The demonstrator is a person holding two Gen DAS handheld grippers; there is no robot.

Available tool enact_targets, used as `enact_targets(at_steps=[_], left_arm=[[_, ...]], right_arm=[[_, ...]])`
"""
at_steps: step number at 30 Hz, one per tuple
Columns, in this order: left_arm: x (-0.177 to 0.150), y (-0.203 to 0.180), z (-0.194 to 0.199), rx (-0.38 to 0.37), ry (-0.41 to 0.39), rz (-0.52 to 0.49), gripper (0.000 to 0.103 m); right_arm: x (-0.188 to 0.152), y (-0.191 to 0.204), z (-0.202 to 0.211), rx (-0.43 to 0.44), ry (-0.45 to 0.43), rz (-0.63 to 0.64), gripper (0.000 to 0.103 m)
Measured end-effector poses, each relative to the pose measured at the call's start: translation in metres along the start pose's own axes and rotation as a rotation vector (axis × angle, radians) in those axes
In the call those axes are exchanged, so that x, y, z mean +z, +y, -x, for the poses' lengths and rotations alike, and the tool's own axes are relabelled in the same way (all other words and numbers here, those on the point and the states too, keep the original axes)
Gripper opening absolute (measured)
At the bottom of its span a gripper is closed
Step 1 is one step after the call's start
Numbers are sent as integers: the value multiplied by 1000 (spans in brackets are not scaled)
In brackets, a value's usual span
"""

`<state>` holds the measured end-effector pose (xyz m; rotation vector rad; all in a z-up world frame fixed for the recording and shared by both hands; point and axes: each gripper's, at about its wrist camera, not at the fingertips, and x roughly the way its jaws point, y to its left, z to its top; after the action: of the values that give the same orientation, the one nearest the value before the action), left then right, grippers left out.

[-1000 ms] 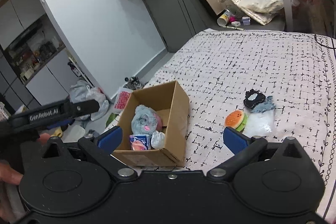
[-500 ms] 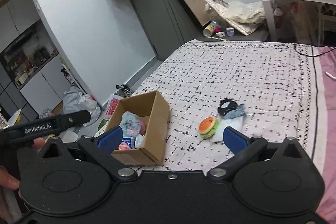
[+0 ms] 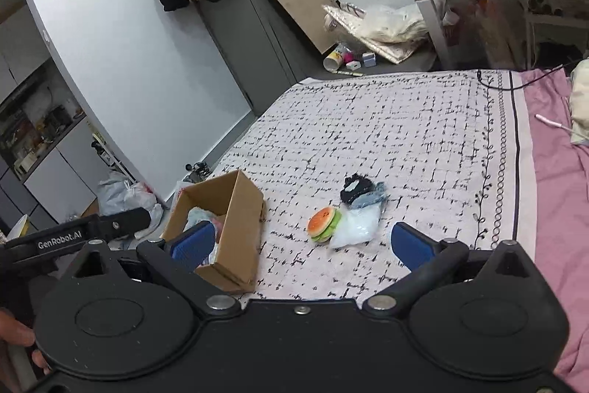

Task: Organize soft objects
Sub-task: 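Move both tools from the box toward the burger plush and clear bag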

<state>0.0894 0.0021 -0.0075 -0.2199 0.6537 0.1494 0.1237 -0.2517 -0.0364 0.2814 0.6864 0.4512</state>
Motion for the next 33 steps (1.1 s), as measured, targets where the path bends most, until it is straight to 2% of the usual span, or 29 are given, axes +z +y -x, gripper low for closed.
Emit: enact_targets(at_steps=[11, 23, 28, 31, 33], left_arm=[[-2, -21, -15, -49, 9, -8, 103], [4, -45, -46, -53, 33, 11, 99], [7, -53, -64, -64, 50, 15, 94], [6, -58, -79, -69, 69, 17, 87], [6, -60, -90, -68, 87, 21, 80]], right_arm=[[24, -23, -3, 21, 3, -18, 103], [58, -41, -26, 10, 40, -10, 103], [61, -50, -40, 15, 41, -12, 103], [53, -58, -52, 21, 65, -33, 103], [48, -64, -60, 16, 84, -48, 103]])
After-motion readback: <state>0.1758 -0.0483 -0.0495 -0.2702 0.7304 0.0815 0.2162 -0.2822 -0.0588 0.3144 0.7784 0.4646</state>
